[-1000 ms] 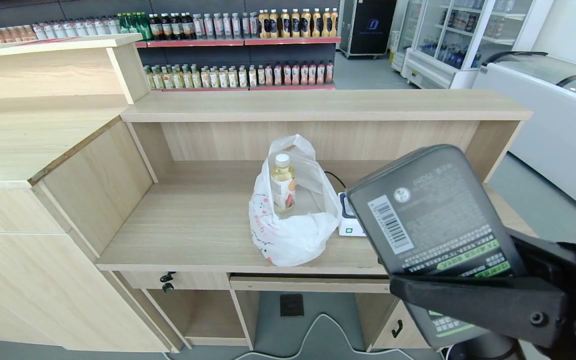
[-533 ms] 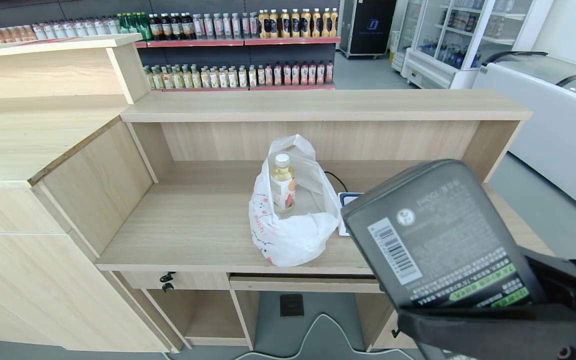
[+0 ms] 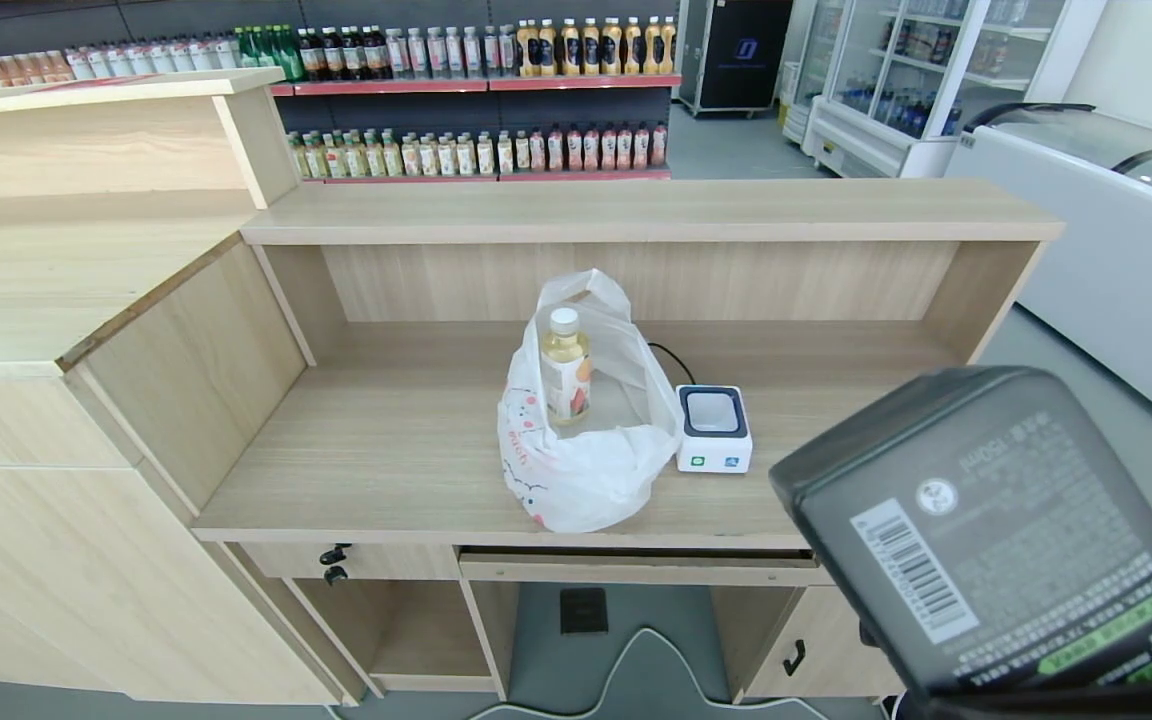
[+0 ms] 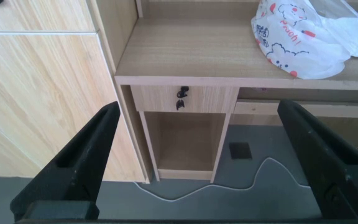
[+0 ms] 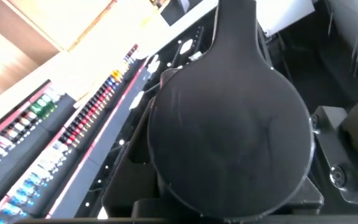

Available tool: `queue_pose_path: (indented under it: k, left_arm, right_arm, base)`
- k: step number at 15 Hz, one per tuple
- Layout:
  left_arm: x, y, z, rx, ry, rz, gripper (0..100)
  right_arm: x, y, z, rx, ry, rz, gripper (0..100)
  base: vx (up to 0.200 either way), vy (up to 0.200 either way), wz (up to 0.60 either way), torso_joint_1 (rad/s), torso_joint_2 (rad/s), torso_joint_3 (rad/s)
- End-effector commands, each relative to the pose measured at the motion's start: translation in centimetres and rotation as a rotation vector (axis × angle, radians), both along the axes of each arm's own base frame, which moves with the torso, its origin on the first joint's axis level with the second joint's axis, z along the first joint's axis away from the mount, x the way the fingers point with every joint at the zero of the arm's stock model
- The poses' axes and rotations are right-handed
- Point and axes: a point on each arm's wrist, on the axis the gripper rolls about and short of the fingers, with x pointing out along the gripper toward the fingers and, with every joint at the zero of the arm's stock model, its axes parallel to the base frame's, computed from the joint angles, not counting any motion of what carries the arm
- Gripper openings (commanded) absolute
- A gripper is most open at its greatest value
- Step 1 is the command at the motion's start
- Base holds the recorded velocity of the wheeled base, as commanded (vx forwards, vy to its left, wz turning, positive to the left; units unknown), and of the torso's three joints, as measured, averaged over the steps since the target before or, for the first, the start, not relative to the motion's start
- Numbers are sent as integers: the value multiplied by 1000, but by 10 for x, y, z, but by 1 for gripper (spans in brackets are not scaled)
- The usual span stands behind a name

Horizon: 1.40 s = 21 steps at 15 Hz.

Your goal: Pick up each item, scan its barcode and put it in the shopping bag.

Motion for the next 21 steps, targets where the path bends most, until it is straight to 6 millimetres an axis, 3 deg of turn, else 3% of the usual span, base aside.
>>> queue_pose_path:
  k: [1, 21]
  left_arm:
    - [0, 0, 0, 0, 0, 0, 100]
    - [0, 0, 0, 0, 0, 0, 100]
  right_arm:
    - [-1, -2, 2, 9, -8, 1, 0]
    - [4, 1, 3, 7, -3, -17, 0]
  base:
    - [0, 0, 0, 0, 0, 0]
    - [0, 0, 0, 0, 0, 0]
